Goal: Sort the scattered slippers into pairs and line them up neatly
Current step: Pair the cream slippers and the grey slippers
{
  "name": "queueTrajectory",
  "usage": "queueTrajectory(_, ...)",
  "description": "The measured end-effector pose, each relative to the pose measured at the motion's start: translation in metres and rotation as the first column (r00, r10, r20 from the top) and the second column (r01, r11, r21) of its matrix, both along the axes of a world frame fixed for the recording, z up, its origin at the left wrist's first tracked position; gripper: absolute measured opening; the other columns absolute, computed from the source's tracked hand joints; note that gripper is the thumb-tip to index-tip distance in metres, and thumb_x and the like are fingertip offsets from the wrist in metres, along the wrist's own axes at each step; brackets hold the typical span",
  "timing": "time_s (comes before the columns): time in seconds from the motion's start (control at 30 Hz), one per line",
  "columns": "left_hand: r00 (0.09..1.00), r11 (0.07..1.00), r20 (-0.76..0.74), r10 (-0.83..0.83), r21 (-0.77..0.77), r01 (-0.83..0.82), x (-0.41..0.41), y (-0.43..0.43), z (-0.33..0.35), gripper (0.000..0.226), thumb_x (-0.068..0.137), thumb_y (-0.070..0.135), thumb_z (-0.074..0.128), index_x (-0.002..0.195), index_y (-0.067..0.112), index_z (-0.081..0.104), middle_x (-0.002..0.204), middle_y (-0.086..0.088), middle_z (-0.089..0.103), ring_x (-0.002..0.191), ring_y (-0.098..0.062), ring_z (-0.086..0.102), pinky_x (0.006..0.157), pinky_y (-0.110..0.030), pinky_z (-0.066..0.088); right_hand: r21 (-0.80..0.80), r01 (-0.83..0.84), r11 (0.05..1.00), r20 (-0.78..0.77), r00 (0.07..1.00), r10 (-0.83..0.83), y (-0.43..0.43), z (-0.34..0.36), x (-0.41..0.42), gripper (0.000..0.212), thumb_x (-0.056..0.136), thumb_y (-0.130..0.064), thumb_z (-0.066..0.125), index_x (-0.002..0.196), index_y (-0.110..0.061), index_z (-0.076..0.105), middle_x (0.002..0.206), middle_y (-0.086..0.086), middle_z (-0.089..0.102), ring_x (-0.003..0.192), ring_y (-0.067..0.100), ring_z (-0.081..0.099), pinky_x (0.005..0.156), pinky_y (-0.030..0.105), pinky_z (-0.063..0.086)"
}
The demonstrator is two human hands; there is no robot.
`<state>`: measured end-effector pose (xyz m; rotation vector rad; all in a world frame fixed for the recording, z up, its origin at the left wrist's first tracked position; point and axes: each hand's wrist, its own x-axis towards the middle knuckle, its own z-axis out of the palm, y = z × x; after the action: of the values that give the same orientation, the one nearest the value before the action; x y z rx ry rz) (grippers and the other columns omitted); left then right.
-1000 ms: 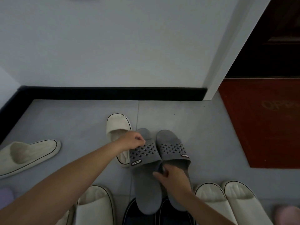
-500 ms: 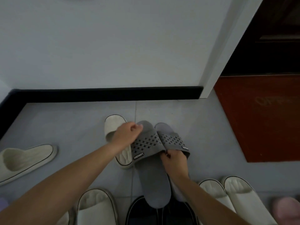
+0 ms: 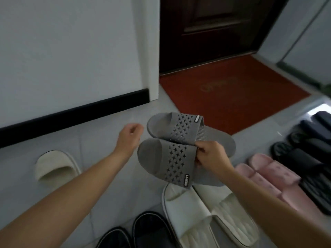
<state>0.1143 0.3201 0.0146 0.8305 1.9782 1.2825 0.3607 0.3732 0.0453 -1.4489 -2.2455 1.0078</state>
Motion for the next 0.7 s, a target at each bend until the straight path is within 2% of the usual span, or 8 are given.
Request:
queueTrajectory(0.1,0.973,0.965,0.082,-0.215,-0.137,0.225,0.054,0.024,0.006,0.035,0.089,0.038,0.059,0.106,0.007,0.060,0.099,-0.008,0.063,0.087,-0.021,0.060,0.077,-0.034,0.048,0.001,-0.117,0.993,0.204,0.972,0.114,0.023,0.012,0.037,0.018,0.083,-0.010,0.055,0.079,-0.022,0.068,0.067,-0.008,0.070,0.055,0.000,0.064,0.063,0.033,0.058)
queueTrajectory(0.23,0.944,0.955,0.300,-0.139,-0.213,0.208,0.108,0.033,0.007,0.038,0.087,0.020,0.065,0.115,-0.003,0.056,0.113,-0.020,0.063,0.092,-0.029,0.062,0.068,-0.033,0.050,-0.041,-0.128,0.991,0.295,0.946,0.135,0.048,0.038,0.081,0.023,0.084,-0.006,0.059,0.085,-0.022,0.075,0.064,-0.016,0.066,0.055,-0.013,0.059,0.055,0.006,0.047)
queueTrajectory(0.3,0.919,0.967,0.381,-0.102,-0.179,0.182,0.132,0.034,0.009,0.038,0.087,0.015,0.065,0.117,-0.002,0.049,0.115,-0.020,0.060,0.098,-0.032,0.061,0.078,-0.041,0.055,-0.152,-0.008,0.988,0.201,0.979,0.039,0.052,0.049,0.105,0.027,0.085,0.003,0.057,0.085,-0.017,0.076,0.066,-0.013,0.067,0.060,-0.004,0.063,0.057,0.009,0.051)
queueTrajectory(0.37,0.886,0.971,0.456,-0.083,-0.162,0.174,0.156,0.034,0.014,0.036,0.087,0.015,0.065,0.113,0.006,0.042,0.115,-0.016,0.056,0.100,-0.031,0.061,0.083,-0.047,0.055,-0.399,0.160,0.903,0.035,0.987,-0.159,0.051,0.059,0.128,0.035,0.088,0.007,0.050,0.080,-0.017,0.074,0.073,-0.003,0.071,0.066,0.010,0.068,0.057,0.020,0.056)
queueTrajectory(0.43,0.841,0.972,0.533,-0.094,-0.133,0.193,0.177,0.032,0.018,0.032,0.089,0.017,0.063,0.110,0.011,0.040,0.114,-0.012,0.055,0.092,-0.026,0.063,0.069,-0.040,0.058,-0.598,0.258,0.759,-0.092,0.918,-0.385,0.054,0.065,0.143,0.037,0.088,0.008,0.040,0.072,-0.010,0.068,0.073,0.005,0.066,0.062,0.014,0.065,0.051,0.023,0.051)
queueTrajectory(0.5,0.799,0.971,0.587,-0.130,-0.088,0.223,0.193,0.032,0.019,0.044,0.085,0.023,0.069,0.116,0.013,0.039,0.117,-0.009,0.055,0.097,-0.025,0.063,0.072,-0.039,0.059,-0.693,0.288,0.661,-0.149,0.840,-0.522,0.059,0.069,0.152,0.027,0.085,0.002,0.040,0.068,-0.008,0.058,0.069,0.007,0.055,0.059,0.016,0.056,0.052,0.024,0.044)
queueTrajectory(0.6,0.820,0.964,0.537,-0.198,-0.042,0.261,0.201,0.031,0.016,0.069,0.071,0.024,0.080,0.120,0.019,0.032,0.118,0.001,0.050,0.109,-0.022,0.055,0.092,-0.044,0.052,-0.695,0.240,0.678,-0.152,0.872,-0.465,0.064,0.060,0.157,0.020,0.087,-0.016,0.053,0.068,-0.013,0.058,0.064,0.002,0.058,0.058,0.012,0.057,0.058,0.026,0.046)
queueTrajectory(0.7,0.885,0.953,0.383,-0.267,-0.035,0.302,0.213,0.028,0.017,0.071,0.073,0.019,0.079,0.116,0.026,0.023,0.106,0.014,0.044,0.099,-0.009,0.048,0.088,-0.029,0.045,-0.658,0.271,0.703,-0.089,0.899,-0.430,0.065,0.044,0.162,0.011,0.087,-0.023,0.062,0.085,-0.014,0.068,0.090,0.008,0.069,0.084,0.020,0.067,0.079,0.037,0.056)
